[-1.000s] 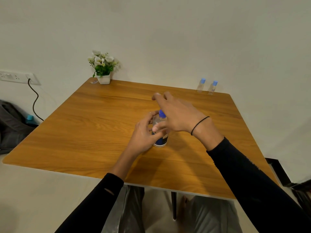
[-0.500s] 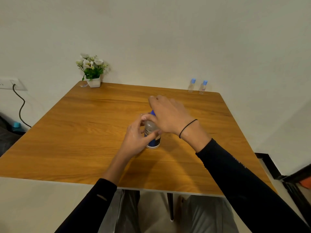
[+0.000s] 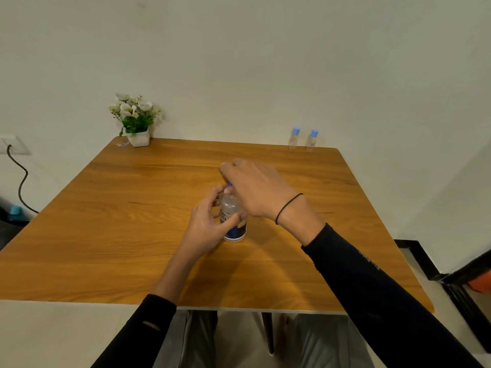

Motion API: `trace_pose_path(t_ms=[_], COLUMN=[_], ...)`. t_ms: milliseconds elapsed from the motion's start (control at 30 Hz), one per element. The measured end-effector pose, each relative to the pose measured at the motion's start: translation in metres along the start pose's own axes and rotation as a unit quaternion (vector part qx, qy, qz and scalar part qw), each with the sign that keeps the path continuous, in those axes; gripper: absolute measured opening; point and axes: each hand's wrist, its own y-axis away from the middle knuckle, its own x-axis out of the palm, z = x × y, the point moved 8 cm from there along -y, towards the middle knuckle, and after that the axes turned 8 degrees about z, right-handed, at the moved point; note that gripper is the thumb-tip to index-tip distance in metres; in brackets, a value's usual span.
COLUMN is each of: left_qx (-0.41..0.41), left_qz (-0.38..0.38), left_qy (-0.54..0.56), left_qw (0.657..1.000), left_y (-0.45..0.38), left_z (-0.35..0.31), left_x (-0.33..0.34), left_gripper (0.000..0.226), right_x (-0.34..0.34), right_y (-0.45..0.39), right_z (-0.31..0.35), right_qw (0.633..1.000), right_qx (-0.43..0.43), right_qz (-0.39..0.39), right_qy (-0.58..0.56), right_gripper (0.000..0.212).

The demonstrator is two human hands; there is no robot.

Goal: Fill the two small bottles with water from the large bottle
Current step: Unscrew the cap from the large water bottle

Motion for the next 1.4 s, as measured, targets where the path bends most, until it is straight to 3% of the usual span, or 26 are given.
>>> trace_pose_path(t_ms=[67,167,300,433,567,733,900,1167,1333,1400], left_qx=[-0.001,0.002,-0.003,-0.004,0.009,0.015,0.018,0.0,-0.041,-0.028], left_qz=[0.005,0.01,0.011,0.009,0.015,0.011,0.016,0.051,0.062,0.045], left_qy=[-0.001,-0.022,-0.018,-0.013,-0.01,-0.014,-0.018,-0.048,-0.022,0.007], left_qw=[1.0,1.0,1.0,1.0,1.0,1.0,1.0,0.998,0.997,0.999], left_y=[0.0,-0.001,0.0,-0.002,0.0,0.001,0.0,-0.006,-0.005,-0.005], left_z=[0.0,0.001,0.002,0.001,-0.004,-0.008,-0.005,0.003,0.009,0.004], left_x=[0.0,-0.001,0.0,-0.002,-0.002,-0.003,-0.004,-0.003,-0.009,-0.015], left_gripper=[0.064,0.06,0.062,0.069,0.069,0.066,0.065,0.076,0.103,0.099], right_x=[0.0,-0.002,-0.002,-0.006,-0.025,-0.002,0.042,0.139,0.156,0.156], right_y=[0.0,0.0,-0.002,0.001,0.012,0.018,0.02,0.015,0.016,0.015], right_z=[0.006,0.006,0.007,0.005,-0.015,-0.058,-0.099,-0.125,-0.125,-0.123], right_qw=[0.999,0.999,1.0,0.997,0.981,0.941,0.923,0.919,0.926,0.927], right_qx=[-0.029,0.005,0.005,-0.05,-0.069,-0.029,0.061,0.167,0.159,0.15], right_qz=[0.011,0.001,0.006,0.019,-0.056,-0.079,-0.157,-0.08,-0.072,-0.06], right_qy=[-0.041,-0.032,0.022,-0.055,-0.175,-0.327,-0.345,-0.347,-0.335,-0.338], right_gripper=[0.058,0.071,0.042,0.039,0.017,0.017,0.021,0.029,0.036,0.044])
